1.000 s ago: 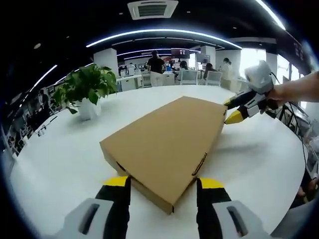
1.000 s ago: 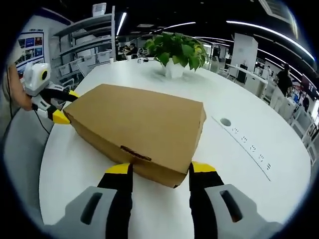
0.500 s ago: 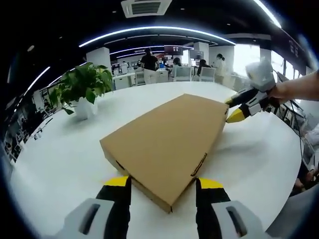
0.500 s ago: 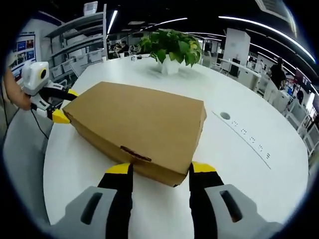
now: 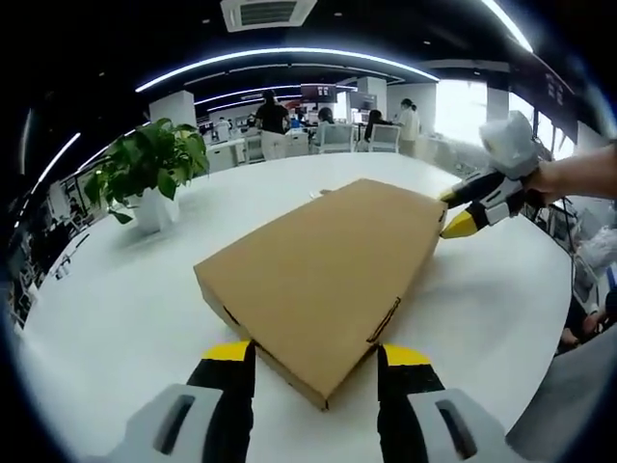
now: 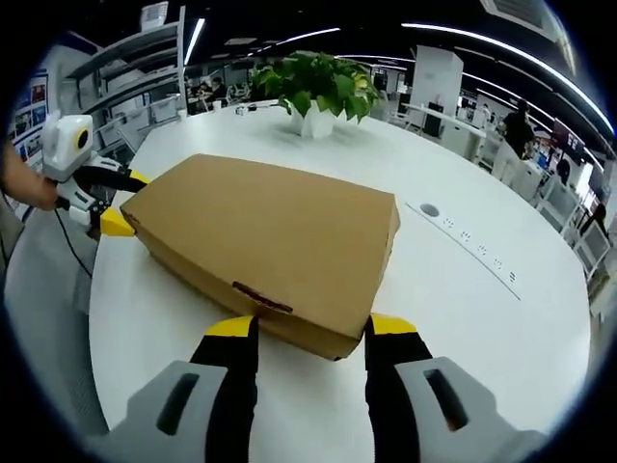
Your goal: Operate the shoe box by opening the lid, removing the specified soft item, and placing it in the target area until the item is outside and the box remains undamaged.
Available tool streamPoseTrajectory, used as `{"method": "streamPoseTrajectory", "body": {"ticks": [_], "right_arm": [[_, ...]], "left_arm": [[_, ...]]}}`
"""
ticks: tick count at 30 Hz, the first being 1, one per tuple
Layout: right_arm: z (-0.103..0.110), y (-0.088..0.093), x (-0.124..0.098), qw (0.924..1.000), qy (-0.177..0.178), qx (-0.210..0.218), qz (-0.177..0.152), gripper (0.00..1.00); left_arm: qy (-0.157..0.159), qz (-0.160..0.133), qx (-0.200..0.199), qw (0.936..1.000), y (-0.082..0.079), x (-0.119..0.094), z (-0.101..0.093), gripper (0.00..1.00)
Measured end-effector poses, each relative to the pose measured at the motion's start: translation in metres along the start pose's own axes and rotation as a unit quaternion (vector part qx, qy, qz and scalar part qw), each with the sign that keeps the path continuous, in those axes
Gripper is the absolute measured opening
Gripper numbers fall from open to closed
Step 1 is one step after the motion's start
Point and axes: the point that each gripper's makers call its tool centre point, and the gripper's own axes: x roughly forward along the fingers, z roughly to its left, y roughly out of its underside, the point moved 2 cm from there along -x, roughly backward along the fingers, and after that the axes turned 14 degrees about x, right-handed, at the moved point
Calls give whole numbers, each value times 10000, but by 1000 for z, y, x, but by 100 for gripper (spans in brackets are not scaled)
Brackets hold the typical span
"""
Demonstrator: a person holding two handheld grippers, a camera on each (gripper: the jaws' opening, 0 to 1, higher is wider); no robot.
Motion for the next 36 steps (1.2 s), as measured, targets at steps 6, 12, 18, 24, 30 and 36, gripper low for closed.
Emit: {"method": "streamPoseTrajectory", "body": {"ticks": [6, 12, 18, 24, 30, 36], "right_arm": [[9, 4, -2, 9998, 132, 132, -42, 40], [20, 7, -3, 9993, 272, 252, -73, 40], [31, 10, -3, 9985, 388, 377, -76, 40], [43, 12, -3, 9976, 482, 483, -111, 39], [56, 17, -6, 9971, 593, 477, -55, 37], [66, 20, -8, 9963, 662, 541, -62, 35]], "left_arm": [[177, 6, 113, 9998, 4, -3, 7, 50], [338, -13, 226, 9992, 9, -6, 14, 50], [456, -6, 312, 9985, 13, -9, 21, 50], [579, -10, 416, 9975, 18, -13, 29, 50], [778, 5, 568, 9953, 23, -16, 38, 50], [928, 6, 683, 9933, 27, -19, 44, 50]]}}
